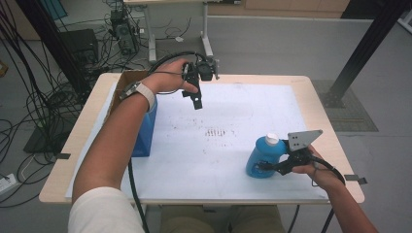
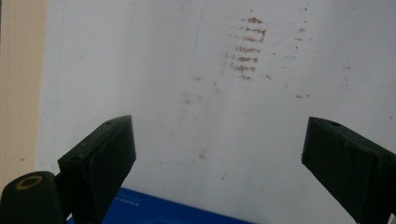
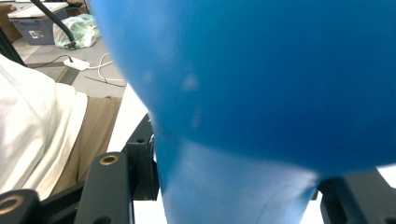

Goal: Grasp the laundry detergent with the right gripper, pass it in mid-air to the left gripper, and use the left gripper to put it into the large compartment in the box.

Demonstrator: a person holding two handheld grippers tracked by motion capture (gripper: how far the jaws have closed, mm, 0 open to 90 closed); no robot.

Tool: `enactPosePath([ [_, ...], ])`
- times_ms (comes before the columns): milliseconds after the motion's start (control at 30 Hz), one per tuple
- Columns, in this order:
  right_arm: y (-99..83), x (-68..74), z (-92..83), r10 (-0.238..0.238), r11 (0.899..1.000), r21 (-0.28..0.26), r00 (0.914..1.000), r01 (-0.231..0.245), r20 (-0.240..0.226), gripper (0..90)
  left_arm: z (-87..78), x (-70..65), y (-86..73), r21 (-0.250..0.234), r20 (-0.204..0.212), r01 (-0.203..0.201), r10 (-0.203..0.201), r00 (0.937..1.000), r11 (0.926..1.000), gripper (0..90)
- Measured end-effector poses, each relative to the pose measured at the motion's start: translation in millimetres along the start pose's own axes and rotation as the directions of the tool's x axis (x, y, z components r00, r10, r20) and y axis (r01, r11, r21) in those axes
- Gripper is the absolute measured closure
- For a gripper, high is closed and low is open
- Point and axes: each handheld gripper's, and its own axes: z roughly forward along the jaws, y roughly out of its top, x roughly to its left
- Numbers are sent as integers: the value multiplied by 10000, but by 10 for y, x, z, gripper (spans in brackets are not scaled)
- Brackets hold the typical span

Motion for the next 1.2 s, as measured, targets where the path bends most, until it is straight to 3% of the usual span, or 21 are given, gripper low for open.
enactPosePath([
  [1200, 25, -15, 5, 19, 9997, 223, 9999, -17, -112, 429, -16, 3, -13, -45, -54, 47, -47, 10000, 10000, 102],
])
